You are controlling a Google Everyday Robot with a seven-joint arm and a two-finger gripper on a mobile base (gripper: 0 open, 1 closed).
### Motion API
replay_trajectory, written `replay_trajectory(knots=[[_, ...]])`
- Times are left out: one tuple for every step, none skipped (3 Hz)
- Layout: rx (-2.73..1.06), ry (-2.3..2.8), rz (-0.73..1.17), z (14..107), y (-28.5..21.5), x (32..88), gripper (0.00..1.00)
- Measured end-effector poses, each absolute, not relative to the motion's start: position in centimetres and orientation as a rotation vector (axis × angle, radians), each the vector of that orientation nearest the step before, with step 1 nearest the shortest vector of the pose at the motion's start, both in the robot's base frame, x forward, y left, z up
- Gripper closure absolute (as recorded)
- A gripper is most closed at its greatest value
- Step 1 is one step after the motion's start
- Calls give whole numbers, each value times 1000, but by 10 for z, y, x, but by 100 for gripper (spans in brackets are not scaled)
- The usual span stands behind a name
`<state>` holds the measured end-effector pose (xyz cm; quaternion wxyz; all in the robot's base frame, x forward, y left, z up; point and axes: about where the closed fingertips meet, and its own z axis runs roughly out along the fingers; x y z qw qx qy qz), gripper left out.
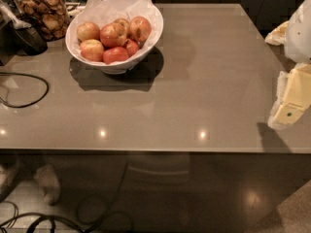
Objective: Pick apple from white bowl
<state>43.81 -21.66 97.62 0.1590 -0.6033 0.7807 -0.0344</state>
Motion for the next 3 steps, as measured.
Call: replay_trajectory(knots=[[-1725,2232,-98,976,-217,438,0],[-1718,2291,-88,977,-212,448,0],[-1747,2306,-109,982,-184,490,0]])
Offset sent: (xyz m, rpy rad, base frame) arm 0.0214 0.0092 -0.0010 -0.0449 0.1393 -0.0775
